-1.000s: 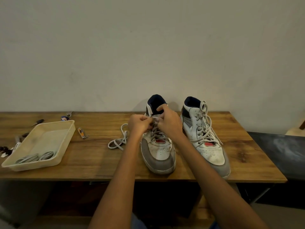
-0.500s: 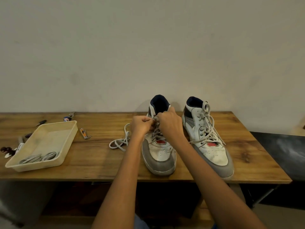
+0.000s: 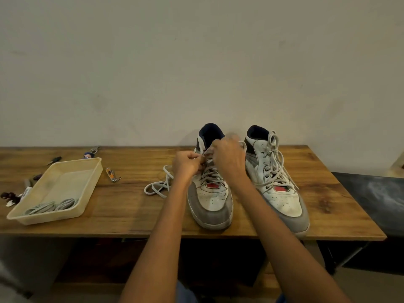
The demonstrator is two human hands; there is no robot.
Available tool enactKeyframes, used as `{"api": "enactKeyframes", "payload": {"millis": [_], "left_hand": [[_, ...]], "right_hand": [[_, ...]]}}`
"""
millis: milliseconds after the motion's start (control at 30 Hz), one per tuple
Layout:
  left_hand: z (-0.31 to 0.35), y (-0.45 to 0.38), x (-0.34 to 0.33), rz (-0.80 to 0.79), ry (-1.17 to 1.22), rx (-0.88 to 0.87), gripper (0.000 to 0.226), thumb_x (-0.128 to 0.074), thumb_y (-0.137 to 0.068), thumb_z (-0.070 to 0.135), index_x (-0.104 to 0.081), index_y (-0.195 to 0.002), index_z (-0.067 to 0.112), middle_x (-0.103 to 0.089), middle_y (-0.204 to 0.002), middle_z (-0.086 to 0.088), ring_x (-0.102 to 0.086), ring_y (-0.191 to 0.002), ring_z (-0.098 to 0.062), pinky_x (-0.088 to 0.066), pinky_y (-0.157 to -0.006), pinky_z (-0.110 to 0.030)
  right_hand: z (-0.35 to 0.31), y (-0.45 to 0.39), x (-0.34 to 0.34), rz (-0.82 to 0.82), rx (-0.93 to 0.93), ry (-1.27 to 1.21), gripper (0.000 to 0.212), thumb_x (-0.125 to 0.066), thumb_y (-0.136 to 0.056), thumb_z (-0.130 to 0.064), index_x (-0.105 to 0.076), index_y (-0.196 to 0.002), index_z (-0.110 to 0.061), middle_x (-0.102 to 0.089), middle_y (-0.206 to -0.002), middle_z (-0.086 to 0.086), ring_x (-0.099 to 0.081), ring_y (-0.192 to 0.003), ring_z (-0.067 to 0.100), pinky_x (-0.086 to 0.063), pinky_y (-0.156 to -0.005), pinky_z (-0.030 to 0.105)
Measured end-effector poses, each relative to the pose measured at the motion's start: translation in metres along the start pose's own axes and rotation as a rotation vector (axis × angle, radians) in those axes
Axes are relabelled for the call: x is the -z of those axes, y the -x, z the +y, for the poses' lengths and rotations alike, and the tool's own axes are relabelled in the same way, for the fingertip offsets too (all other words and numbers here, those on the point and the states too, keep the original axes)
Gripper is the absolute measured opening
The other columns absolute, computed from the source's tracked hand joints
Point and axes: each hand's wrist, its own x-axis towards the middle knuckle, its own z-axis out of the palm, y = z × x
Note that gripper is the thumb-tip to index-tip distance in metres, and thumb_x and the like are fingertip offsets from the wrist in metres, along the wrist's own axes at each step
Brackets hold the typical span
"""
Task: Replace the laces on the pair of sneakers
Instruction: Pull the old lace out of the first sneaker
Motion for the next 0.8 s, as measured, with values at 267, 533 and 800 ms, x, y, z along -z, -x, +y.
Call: {"api": "enactKeyframes", "payload": {"millis": [267,533,800], "left_hand": [[0.001,-0.001,0.0,-0.038,-0.012,-0.005,0.002,-0.066,-0.085,0.007,-0.066,-0.083,0.006,-0.064,-0.067,-0.005,-0.06,-0.054,-0.014,-0.051,-0.055,-0.025],[0.0,0.0,0.002,0.001,0.001,-0.009,0.004,-0.066,-0.085,0.008,-0.068,-0.081,0.008,-0.068,-0.072,-0.006,-0.065,-0.06,-0.016,-0.057,-0.063,-0.029],[0.001,0.001,-0.001,0.008,-0.001,-0.004,0.013,-0.067,-0.084,0.01,-0.063,-0.072,0.013,-0.067,-0.072,-0.007,-0.065,-0.063,-0.016,-0.058,-0.071,-0.033]], "right_hand": [[0.0,-0.012,0.037,0.199,-0.043,-0.068,0.033,-0.047,-0.092,-0.005,-0.053,-0.124,-0.012,-0.057,-0.116,0.005,-0.044,-0.111,0.02,-0.043,-0.072,0.022],[0.002,-0.003,0.012,0.063,0.027,-0.045,0.019,-0.046,-0.095,-0.005,-0.063,-0.103,-0.005,-0.06,-0.096,0.009,-0.054,-0.099,0.023,-0.042,-0.07,0.022],[0.019,-0.028,0.093,0.901,-0.175,-0.642,0.021,-0.047,-0.094,-0.012,-0.062,-0.085,0.001,-0.058,-0.07,0.0,-0.052,-0.061,0.011,-0.035,-0.057,0.007]]}}
